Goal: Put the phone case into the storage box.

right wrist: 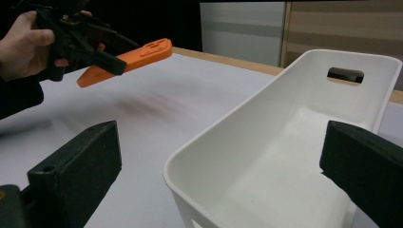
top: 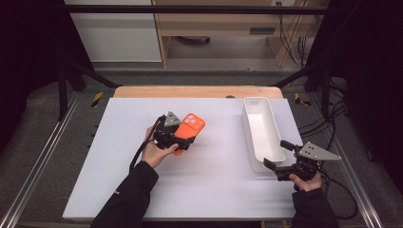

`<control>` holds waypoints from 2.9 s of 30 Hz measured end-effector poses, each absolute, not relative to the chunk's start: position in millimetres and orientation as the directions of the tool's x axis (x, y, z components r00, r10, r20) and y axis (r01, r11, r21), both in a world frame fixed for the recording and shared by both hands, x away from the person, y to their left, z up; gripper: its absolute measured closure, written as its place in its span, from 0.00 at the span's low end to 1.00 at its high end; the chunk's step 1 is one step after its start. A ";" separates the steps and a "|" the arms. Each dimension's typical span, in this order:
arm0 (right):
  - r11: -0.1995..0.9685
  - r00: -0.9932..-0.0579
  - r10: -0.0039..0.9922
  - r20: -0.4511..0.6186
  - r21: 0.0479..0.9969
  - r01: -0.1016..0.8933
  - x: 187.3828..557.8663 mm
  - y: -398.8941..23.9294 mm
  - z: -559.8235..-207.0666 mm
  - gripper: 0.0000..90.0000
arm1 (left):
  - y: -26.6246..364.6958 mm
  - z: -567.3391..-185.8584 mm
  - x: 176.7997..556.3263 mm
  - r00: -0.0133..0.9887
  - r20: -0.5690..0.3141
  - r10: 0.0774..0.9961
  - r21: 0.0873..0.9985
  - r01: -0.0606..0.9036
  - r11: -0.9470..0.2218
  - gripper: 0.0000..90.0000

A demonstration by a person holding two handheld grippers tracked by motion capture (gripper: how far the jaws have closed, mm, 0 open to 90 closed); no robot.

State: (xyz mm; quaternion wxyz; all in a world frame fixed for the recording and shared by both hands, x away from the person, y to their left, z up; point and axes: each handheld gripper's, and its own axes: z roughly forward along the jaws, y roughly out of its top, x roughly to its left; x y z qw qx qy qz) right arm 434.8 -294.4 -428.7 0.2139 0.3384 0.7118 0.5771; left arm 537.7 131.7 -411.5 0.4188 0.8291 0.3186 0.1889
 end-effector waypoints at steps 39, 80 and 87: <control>0.157 -0.711 0.702 0.040 0.965 0.209 433.5 -287.2 -426.3 0.01 | 158.6 -405.8 467.2 0.788 0.119 0.603 0.845 0.238 -0.478 0.15; 0.325 -0.809 0.583 -0.081 0.935 0.141 427.1 -243.2 -414.0 0.01 | 139.7 -414.8 435.6 0.852 0.207 0.481 0.821 0.116 -0.559 0.15; 0.360 -0.828 0.550 -0.112 0.926 0.114 424.6 -234.6 -409.5 0.01 | 132.4 -415.3 430.6 0.864 0.226 0.450 0.812 0.088 -0.577 0.15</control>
